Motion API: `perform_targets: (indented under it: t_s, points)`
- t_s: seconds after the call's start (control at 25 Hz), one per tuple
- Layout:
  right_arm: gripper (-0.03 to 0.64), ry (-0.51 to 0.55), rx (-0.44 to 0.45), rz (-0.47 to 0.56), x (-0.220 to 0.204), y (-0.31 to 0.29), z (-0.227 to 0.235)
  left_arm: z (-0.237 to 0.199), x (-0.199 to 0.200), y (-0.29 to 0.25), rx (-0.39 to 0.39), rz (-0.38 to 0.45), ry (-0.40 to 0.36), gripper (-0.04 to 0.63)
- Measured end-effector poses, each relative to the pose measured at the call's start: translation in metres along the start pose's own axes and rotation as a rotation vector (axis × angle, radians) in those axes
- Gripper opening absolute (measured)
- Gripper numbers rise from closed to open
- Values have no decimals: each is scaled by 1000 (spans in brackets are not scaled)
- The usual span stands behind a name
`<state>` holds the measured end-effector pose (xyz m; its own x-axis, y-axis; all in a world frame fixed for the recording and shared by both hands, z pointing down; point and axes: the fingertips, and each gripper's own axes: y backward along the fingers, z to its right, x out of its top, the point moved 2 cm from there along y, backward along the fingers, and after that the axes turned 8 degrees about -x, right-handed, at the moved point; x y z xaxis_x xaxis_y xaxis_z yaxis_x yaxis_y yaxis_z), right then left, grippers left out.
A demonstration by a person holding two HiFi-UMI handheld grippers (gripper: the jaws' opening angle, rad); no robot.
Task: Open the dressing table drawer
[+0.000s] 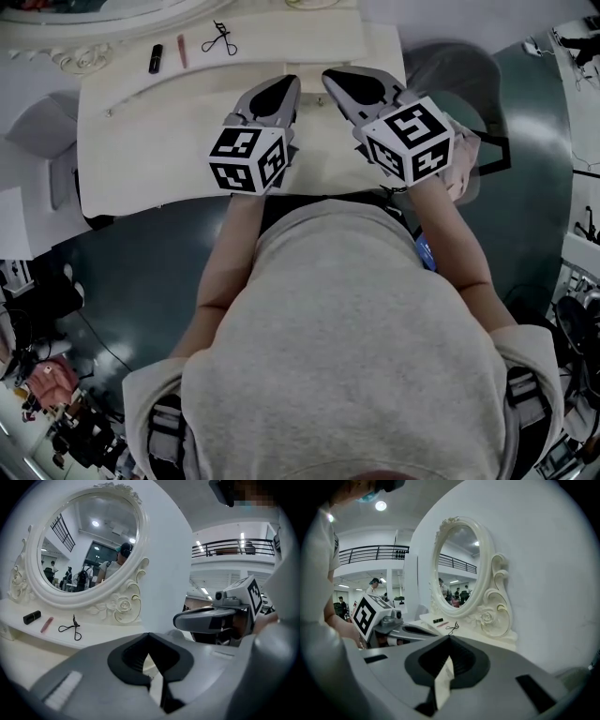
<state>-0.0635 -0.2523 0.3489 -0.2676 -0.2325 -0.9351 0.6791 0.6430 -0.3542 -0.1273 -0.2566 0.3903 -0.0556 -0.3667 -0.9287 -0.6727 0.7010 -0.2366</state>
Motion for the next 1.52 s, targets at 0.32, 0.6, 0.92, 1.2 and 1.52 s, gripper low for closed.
perform_targets:
  t_s: [0.32, 0.6, 0.92, 1.2, 1.52]
  points:
    - [8, -64, -37, 13, -7, -7, -1, -4, -3, -2, 17, -9, 2, 9]
    - [8, -91, -62, 13, -12, -7, 1, -5, -7, -6, 18, -25, -1, 9]
    - [8, -117, -50, 5, -16, -7, 2, -5, -6, -8, 7, -21, 8, 9]
    - [8, -138, -65, 2, -21, -5, 4, 0, -9, -10, -11, -27, 2, 9]
    - [8, -138, -64, -11, -25, -4, 2, 1, -11, -10, -28, -28, 20, 9]
